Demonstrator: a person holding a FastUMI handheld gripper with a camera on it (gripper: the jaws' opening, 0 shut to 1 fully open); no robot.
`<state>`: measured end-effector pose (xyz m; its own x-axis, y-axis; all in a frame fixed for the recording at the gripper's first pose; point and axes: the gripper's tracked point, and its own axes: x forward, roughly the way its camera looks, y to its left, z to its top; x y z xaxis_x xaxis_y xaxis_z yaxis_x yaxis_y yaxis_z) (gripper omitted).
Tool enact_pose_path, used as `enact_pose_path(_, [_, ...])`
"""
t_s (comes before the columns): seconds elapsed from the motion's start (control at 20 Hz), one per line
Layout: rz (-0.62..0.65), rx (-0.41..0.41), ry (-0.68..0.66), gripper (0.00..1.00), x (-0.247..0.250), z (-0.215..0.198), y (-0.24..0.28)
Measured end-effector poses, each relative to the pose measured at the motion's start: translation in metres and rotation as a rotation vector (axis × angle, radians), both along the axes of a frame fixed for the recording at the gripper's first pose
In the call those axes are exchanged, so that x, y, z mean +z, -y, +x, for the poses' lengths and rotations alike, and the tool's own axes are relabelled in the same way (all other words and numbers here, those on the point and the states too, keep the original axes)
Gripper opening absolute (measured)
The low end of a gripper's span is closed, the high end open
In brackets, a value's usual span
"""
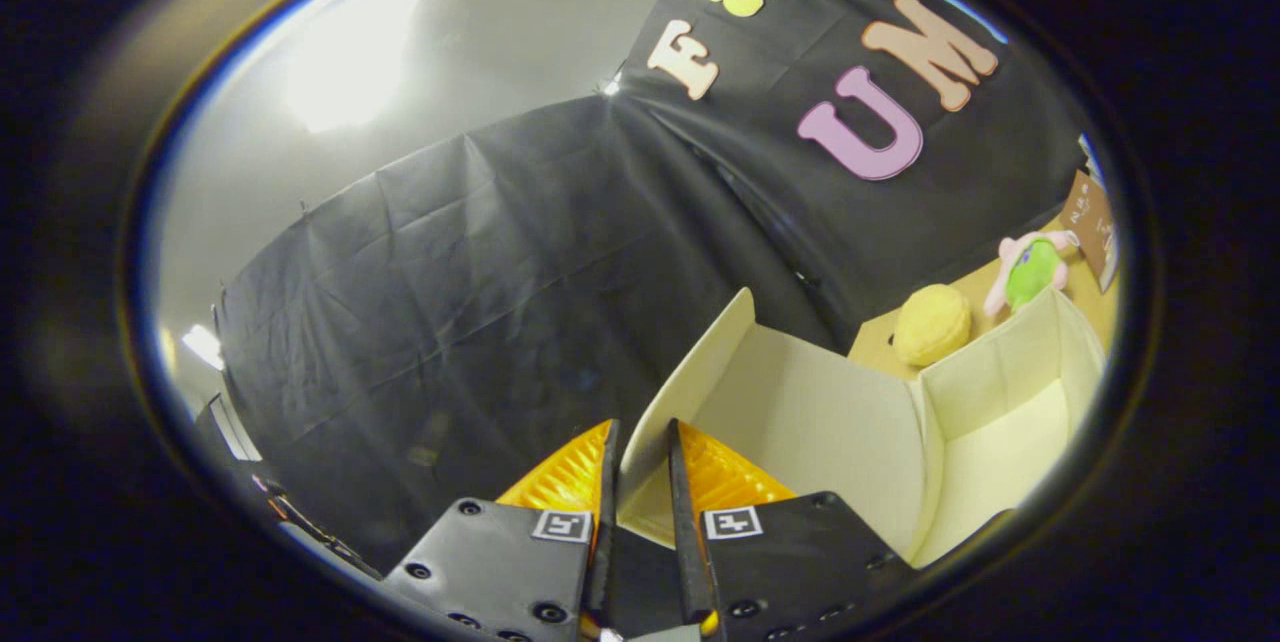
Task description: Open the storage box then place both shoes into the box .Put the left shoe in first, then the right shoe, with the right side of both shoes facing outward in a uniform manner.
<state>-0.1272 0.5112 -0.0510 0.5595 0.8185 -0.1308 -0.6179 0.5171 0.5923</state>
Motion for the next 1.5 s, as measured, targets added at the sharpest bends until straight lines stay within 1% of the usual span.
enact_pose_path(0.15, [-0.054, 0.073, 0.023, 0.58, -0.007, -0.014, -0.006])
enact_pose_path(0.2, [-0.064, 0.079, 0.041, 0.67, -0.005, -0.017, -0.002])
enact_pose_path(0.35, [-0.103, 0.038, 0.096, 0.95, 0.001, -0.003, 0.027])
enact_pose_path(0.5, [-0.207, -0.054, 0.134, 0.95, 0.001, 0.031, 0.086])
enact_pose_path(0.75, [-0.451, -0.291, 0.178, 0.95, -0.004, 0.092, 0.218])
enact_pose_path(0.8, [-0.49, -0.324, 0.161, 0.95, -0.01, 0.098, 0.242])
enact_pose_path(0.9, [-0.57, -0.361, 0.083, 0.96, -0.035, 0.1, 0.285])
enact_pose_path(1.05, [-0.652, -0.38, -0.083, 0.96, -0.081, 0.088, 0.342])
enact_pose_path(1.2, [-0.734, -0.386, -0.218, 0.96, -0.118, 0.08, 0.378])
enact_pose_path(1.35, [-0.883, -0.359, -0.303, 0.96, -0.152, 0.077, 0.409])
enact_pose_path(1.5, [-0.99, -0.308, -0.394, 0.96, -0.178, 0.085, 0.421])
